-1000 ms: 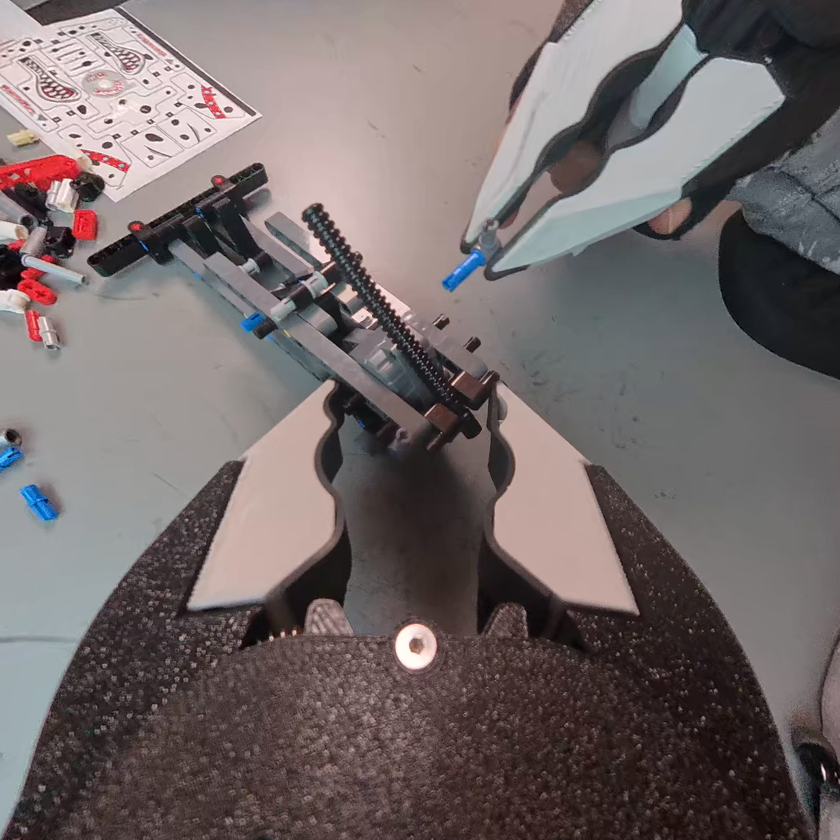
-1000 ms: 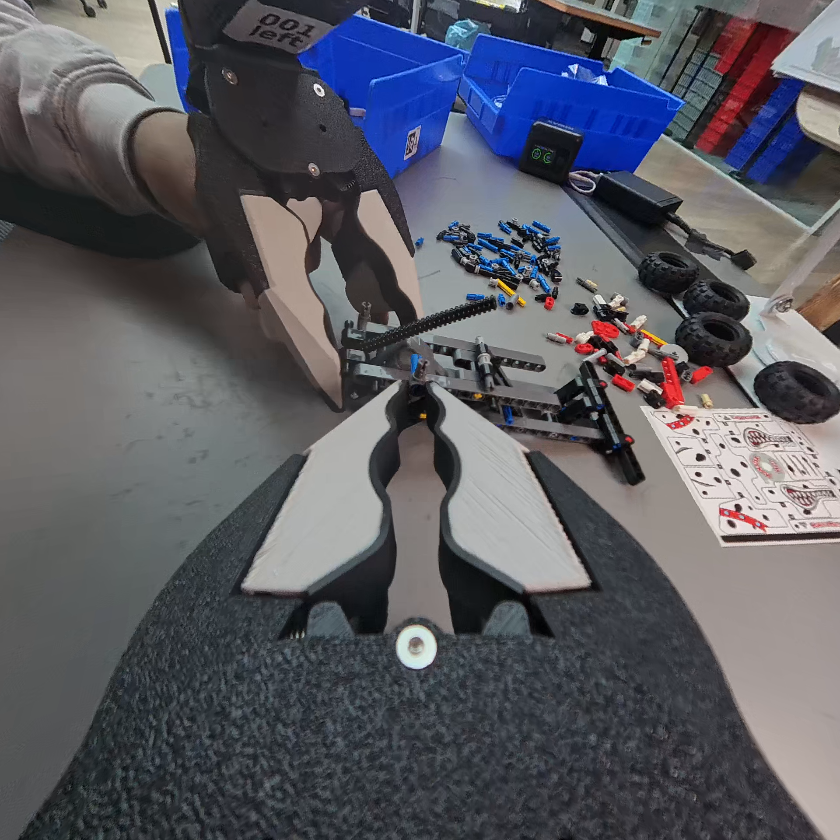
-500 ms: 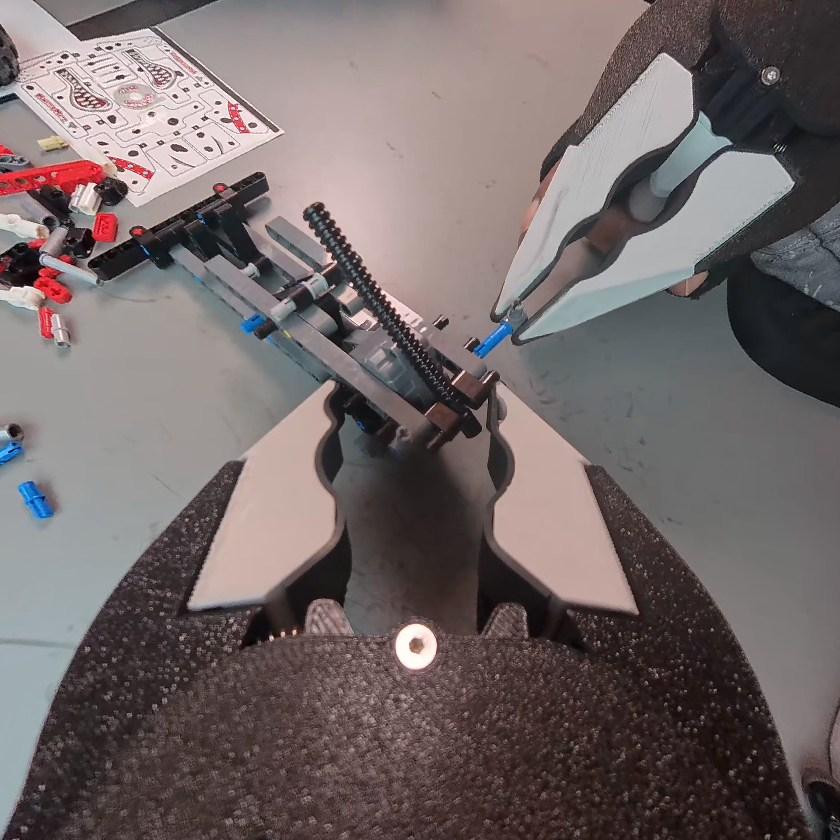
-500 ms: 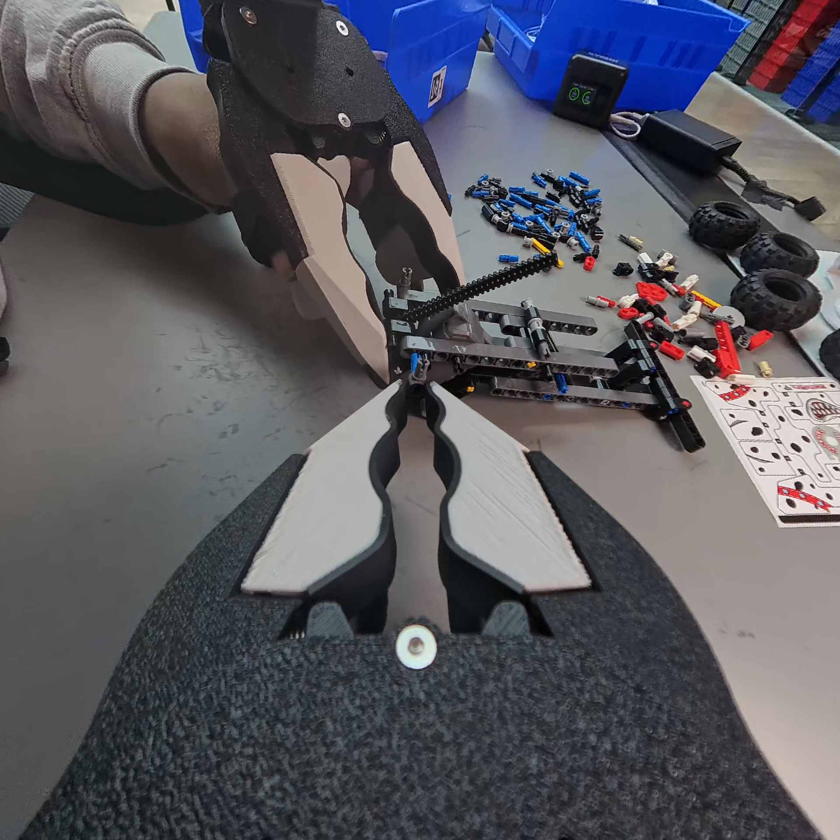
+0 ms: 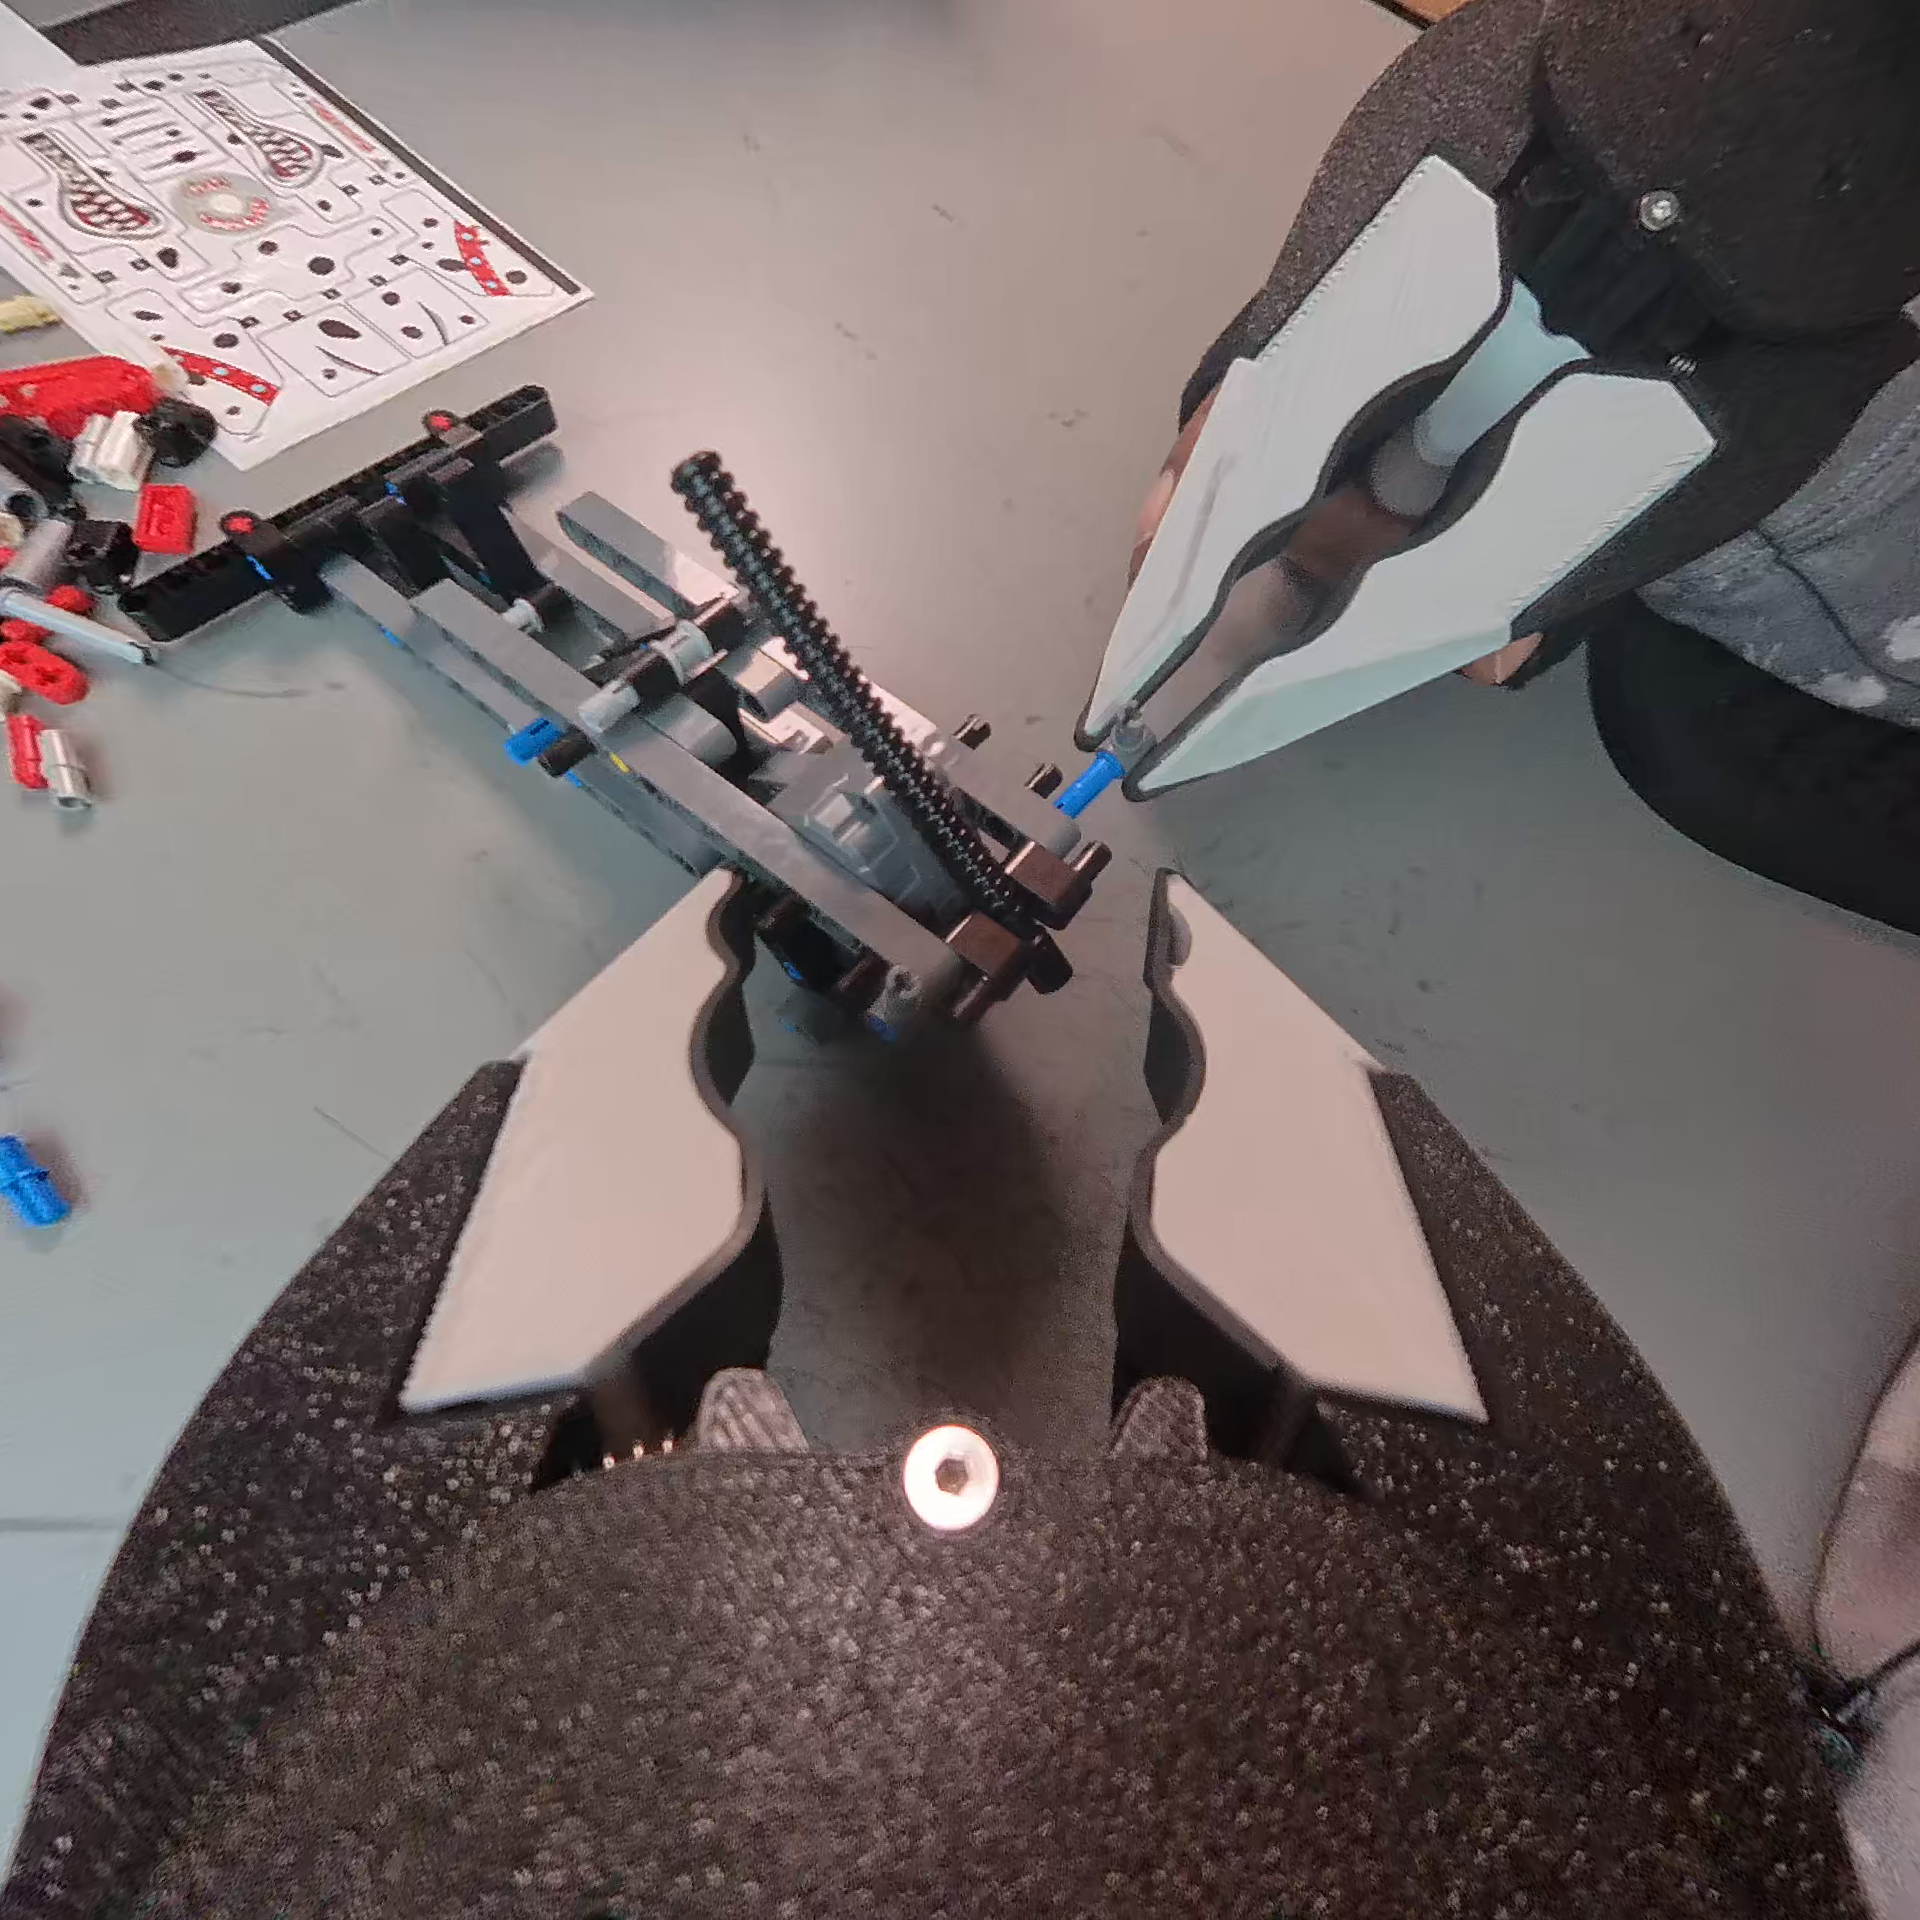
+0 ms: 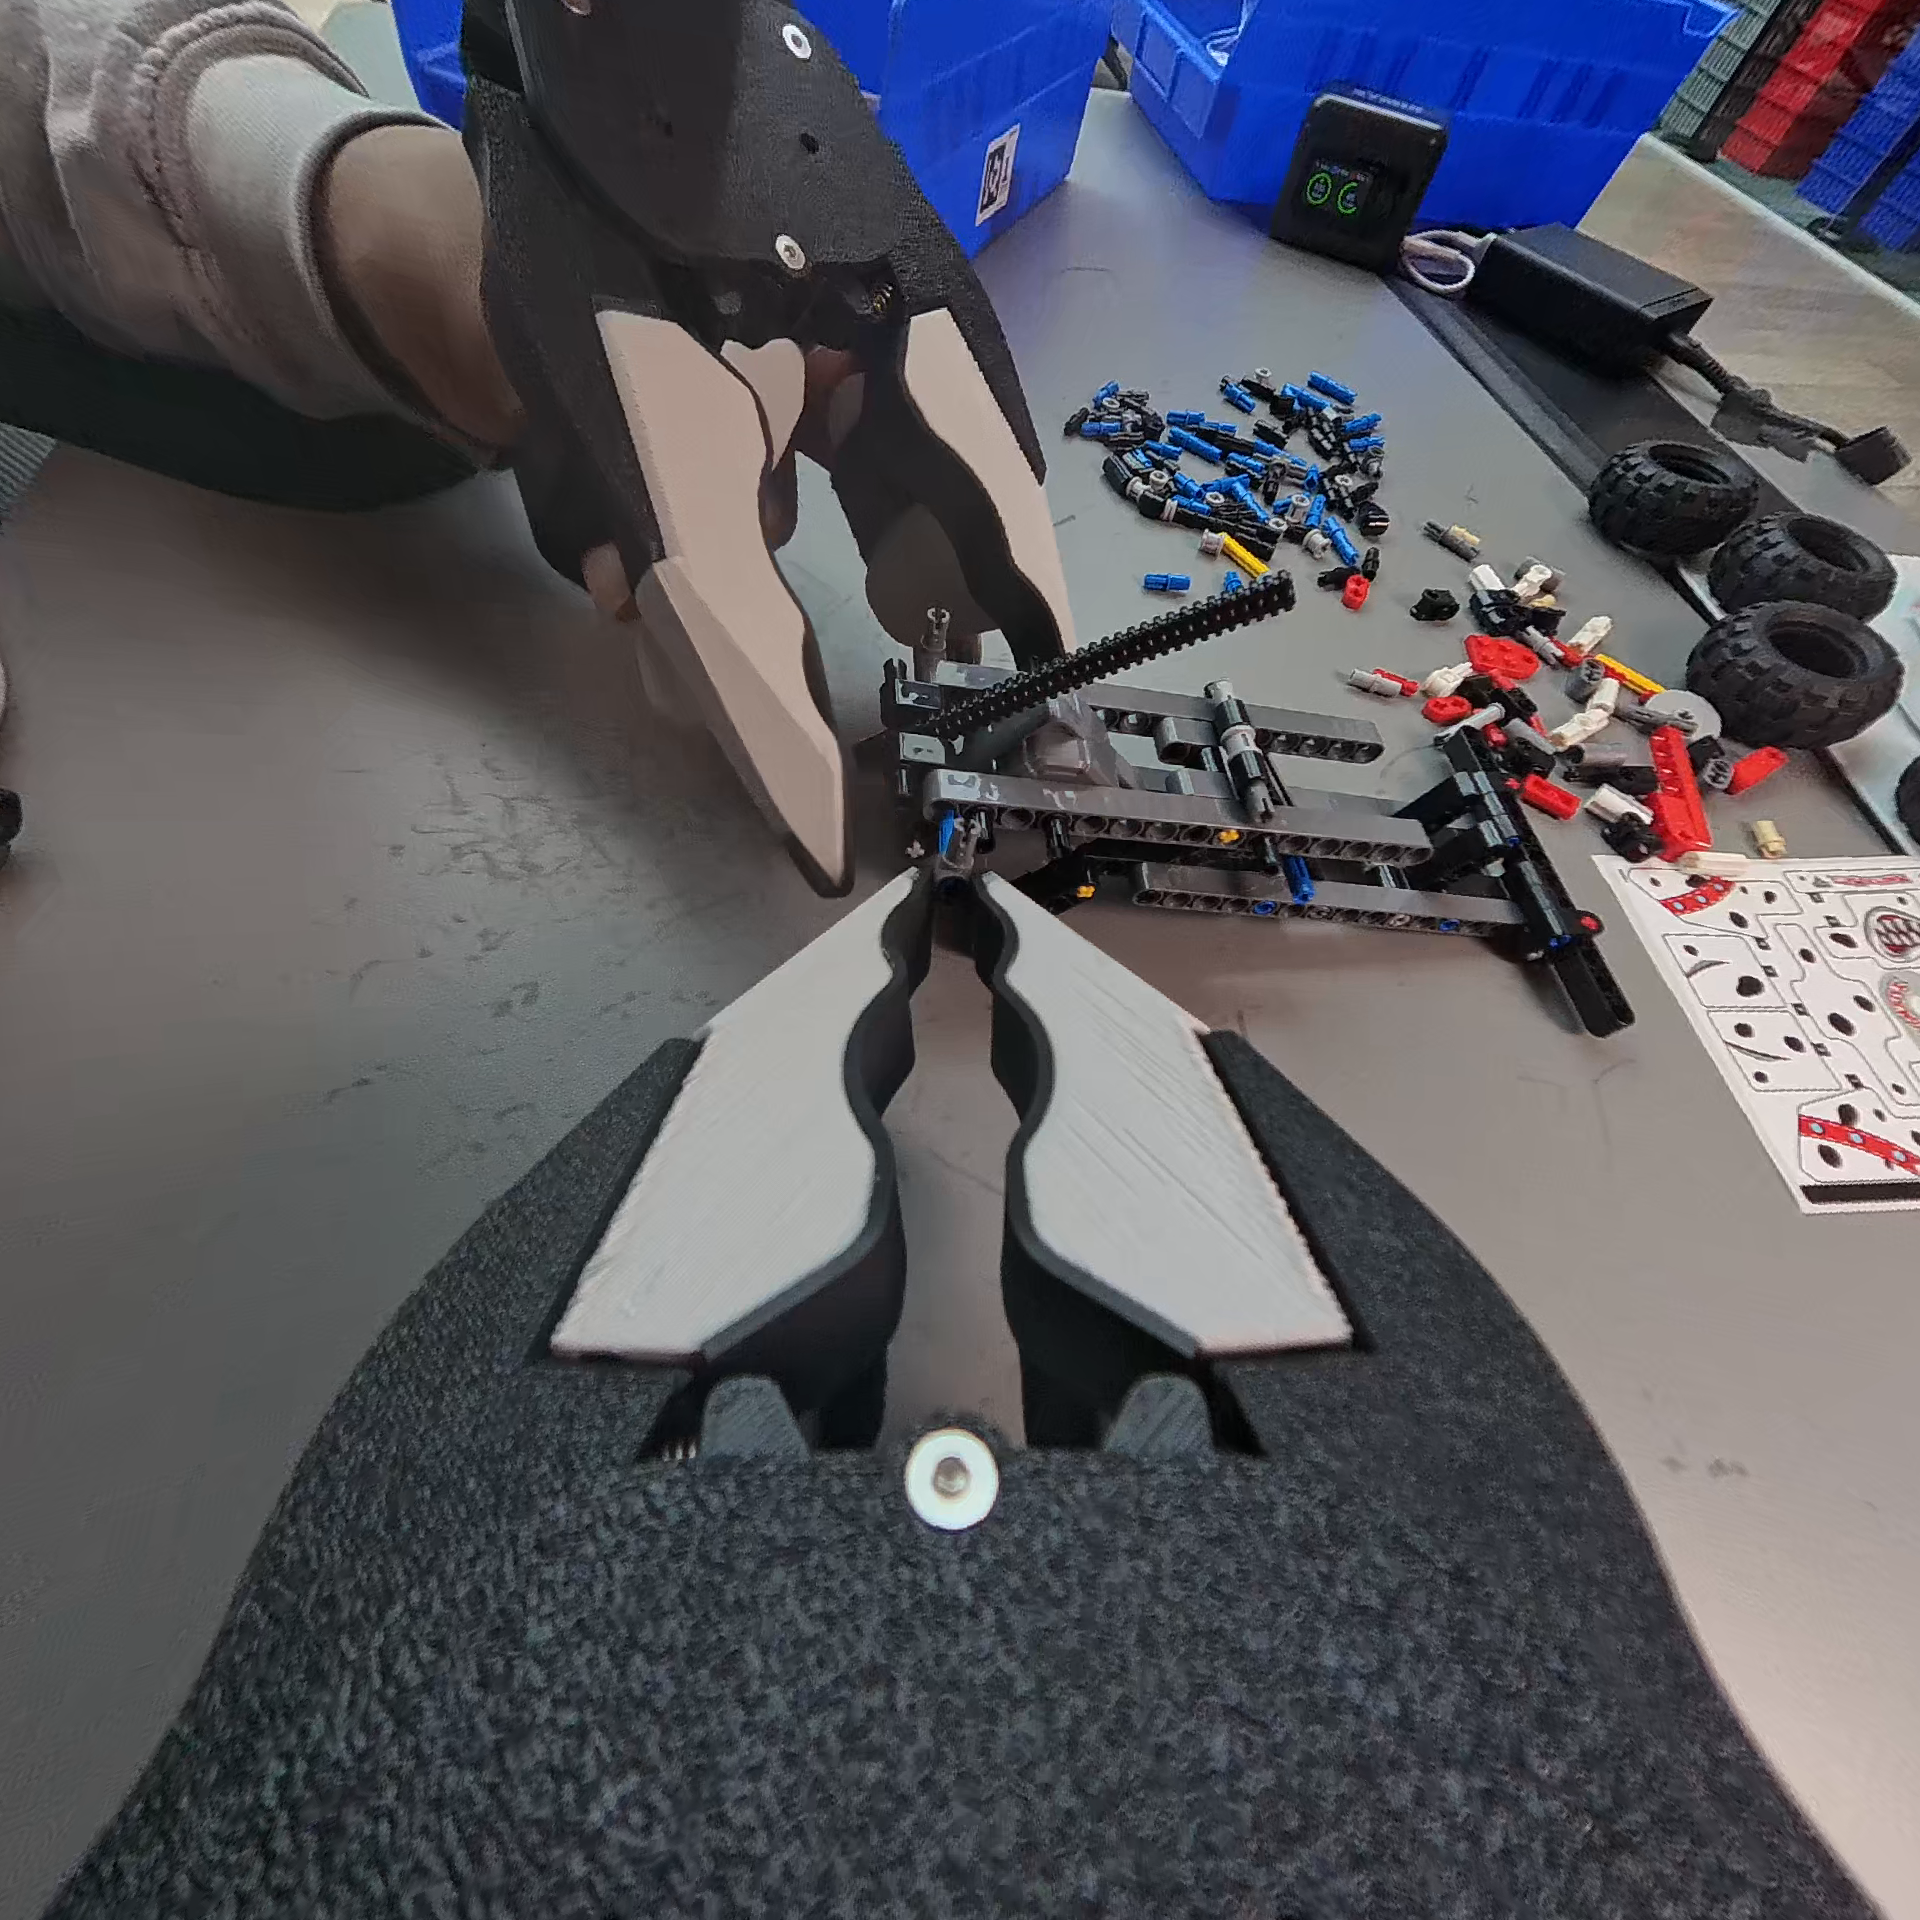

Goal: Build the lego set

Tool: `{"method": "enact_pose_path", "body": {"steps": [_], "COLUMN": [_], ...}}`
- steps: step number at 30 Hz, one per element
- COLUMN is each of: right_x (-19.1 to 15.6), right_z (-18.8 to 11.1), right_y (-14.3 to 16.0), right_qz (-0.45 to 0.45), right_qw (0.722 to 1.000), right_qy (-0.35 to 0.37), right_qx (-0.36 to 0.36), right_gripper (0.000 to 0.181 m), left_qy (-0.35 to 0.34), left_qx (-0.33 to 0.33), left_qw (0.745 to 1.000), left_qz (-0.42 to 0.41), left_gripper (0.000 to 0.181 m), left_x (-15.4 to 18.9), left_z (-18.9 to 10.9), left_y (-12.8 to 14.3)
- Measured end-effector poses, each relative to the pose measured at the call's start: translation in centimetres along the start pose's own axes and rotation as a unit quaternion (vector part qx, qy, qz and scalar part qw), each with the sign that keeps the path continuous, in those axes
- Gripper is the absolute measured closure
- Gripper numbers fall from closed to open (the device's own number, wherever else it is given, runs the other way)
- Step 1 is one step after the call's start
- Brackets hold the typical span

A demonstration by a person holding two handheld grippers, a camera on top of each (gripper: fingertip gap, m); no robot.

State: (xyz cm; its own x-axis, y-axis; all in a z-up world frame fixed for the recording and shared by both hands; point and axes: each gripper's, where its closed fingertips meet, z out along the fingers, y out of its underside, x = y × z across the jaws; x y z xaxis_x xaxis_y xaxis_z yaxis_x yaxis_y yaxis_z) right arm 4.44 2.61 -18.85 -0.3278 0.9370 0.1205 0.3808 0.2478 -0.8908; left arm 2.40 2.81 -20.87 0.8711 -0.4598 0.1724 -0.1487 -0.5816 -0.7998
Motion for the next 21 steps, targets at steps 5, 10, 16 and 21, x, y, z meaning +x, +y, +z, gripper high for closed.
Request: {"method": "enact_pose_path", "body": {"steps": [5, 10, 16, 21], "right_x": [-0.02, -0.26, -0.18, -0.07], "right_z": [-0.11, 0.20, 0.14, 0.35], "right_y": [-0.13, -0.20, -0.50, -0.24], "right_qz": [0.000, -0.008, -0.001, 0.002], "right_qw": [1.000, 1.000, 1.000, 1.000], "right_qy": [-0.002, -0.007, -0.010, -0.008], "right_qx": [0.005, 0.003, 0.013, 0.003], "right_gripper": [0.175, 0.175, 0.175, 0.175], "left_qy": [0.039, 0.056, 0.046, 0.037], "left_qx": [0.007, -0.005, -0.002, 0.000], "left_qw": [0.999, 0.998, 0.999, 0.999], "left_qz": [0.009, 0.006, 0.007, -0.003], "left_gripper": [0.105, 0.117, 0.118, 0.119], "left_x": [-0.11, -0.37, -0.42, -0.66], "left_z": [-0.99, -0.61, -0.45, -0.46], "left_y": [-0.20, 0.02, -0.07, -0.12]}}
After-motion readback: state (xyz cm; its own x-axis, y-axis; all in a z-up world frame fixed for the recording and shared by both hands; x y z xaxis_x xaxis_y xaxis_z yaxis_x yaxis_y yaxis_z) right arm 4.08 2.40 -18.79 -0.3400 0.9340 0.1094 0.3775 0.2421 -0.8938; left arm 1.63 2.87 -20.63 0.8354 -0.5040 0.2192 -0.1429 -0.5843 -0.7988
